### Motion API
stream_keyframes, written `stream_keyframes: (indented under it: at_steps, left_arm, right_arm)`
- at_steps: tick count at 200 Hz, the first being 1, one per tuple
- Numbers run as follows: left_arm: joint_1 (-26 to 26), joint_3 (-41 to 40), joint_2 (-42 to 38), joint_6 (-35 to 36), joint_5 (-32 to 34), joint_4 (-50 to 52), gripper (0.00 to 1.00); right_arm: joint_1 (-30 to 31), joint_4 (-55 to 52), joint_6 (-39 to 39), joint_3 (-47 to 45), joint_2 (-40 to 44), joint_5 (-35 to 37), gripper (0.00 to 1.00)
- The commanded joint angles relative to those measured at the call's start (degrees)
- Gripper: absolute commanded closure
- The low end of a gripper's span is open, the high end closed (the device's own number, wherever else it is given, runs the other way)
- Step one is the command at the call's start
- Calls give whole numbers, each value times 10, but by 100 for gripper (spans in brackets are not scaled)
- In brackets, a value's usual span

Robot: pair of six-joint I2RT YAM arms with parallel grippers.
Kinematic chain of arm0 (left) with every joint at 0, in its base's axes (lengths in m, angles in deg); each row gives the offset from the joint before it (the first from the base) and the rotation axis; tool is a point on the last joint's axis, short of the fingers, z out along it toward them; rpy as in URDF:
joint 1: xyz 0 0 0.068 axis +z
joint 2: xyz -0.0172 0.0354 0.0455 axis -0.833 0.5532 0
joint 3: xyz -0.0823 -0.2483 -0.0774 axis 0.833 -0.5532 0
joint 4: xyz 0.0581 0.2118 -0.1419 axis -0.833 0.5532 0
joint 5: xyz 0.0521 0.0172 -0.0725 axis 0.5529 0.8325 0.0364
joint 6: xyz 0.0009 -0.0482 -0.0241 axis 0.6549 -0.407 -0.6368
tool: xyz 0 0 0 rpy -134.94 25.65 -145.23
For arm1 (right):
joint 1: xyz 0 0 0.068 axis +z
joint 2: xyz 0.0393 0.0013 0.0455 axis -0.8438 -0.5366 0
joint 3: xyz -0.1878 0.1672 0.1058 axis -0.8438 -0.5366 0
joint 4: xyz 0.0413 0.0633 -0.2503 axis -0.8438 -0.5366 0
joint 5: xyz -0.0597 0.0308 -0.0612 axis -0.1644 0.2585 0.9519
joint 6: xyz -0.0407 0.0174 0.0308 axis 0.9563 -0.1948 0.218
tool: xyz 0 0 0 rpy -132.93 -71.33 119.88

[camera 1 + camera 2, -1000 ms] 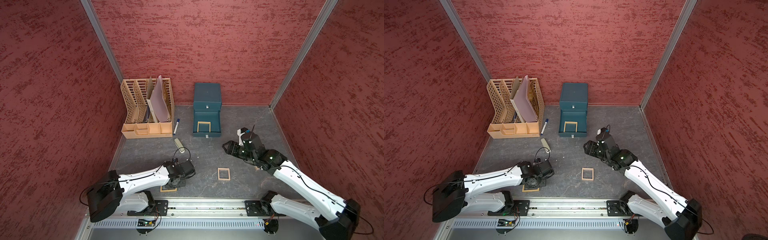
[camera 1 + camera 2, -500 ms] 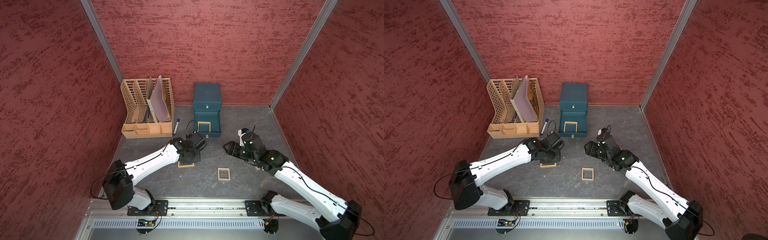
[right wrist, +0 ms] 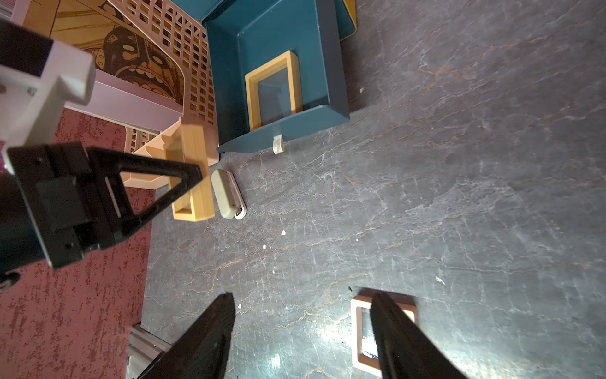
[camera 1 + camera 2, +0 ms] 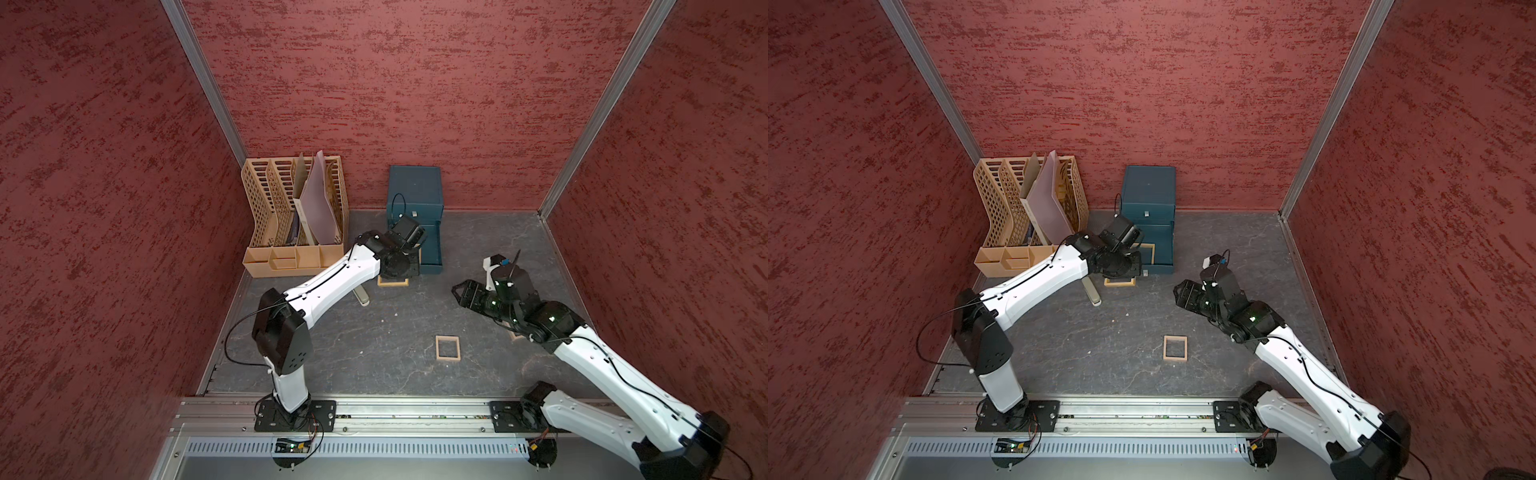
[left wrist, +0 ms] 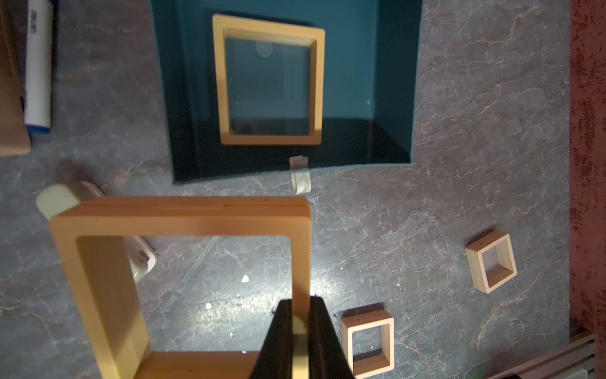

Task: Place the brooch boxes into the drawer by color
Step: Place the brooch box in the drawer.

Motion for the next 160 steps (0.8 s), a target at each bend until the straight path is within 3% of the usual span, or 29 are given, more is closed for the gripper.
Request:
stream_keyframes:
  at_steps: [1,96,160]
  left_arm:
    - [11,57,40,45,-5,20,100]
    - [31,330,215,90,-19,80,100]
    - [34,397,279,96,-10,87,100]
  right_arm:
    - [-4,-4,-5,-10,12,-5,29]
    - [-4,-7,-9,-13,18,-8,29]
    - [-4,-12,-12,-14,25,-8,29]
